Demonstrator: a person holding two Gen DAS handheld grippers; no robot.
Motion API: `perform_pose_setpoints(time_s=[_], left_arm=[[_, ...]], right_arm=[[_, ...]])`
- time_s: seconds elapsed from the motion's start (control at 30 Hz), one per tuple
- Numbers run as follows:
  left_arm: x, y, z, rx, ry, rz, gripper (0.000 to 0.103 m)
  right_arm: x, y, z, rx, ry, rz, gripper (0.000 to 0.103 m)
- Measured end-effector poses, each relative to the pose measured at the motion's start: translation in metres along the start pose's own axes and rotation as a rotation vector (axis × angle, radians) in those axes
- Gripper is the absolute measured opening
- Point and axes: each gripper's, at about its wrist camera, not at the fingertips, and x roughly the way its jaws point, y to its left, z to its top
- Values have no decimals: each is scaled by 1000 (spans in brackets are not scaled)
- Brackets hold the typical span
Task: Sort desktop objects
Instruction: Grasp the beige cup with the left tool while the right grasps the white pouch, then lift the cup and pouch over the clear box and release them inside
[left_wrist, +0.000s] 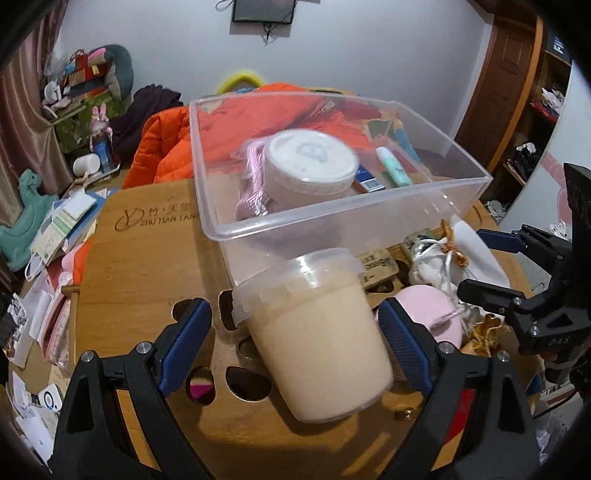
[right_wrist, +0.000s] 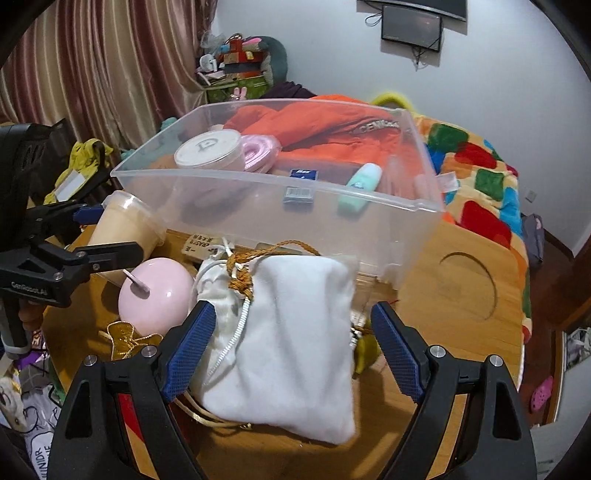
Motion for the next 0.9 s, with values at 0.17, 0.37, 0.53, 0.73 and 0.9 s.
perform_pose_setpoints(time_s=[0.17, 0.37, 0.53, 0.73, 0.9], left_arm=[[7, 6, 0, -48, 23, -38, 91], [6, -1, 1, -27, 1, -36, 74], [6, 2, -1, -38, -9, -46, 74], [5, 8, -1, -55, -10, -57, 72], [0, 15, -4, -70, -11, -46, 70]], right_arm=[[10, 5, 4, -16, 24, 21, 84], [20, 15, 5, -64, 44, 12, 86], [17, 14, 3, -72, 45, 26, 75], [6, 10, 4, -66, 38, 21, 33], [-2, -1, 5, 3, 36, 89, 24]])
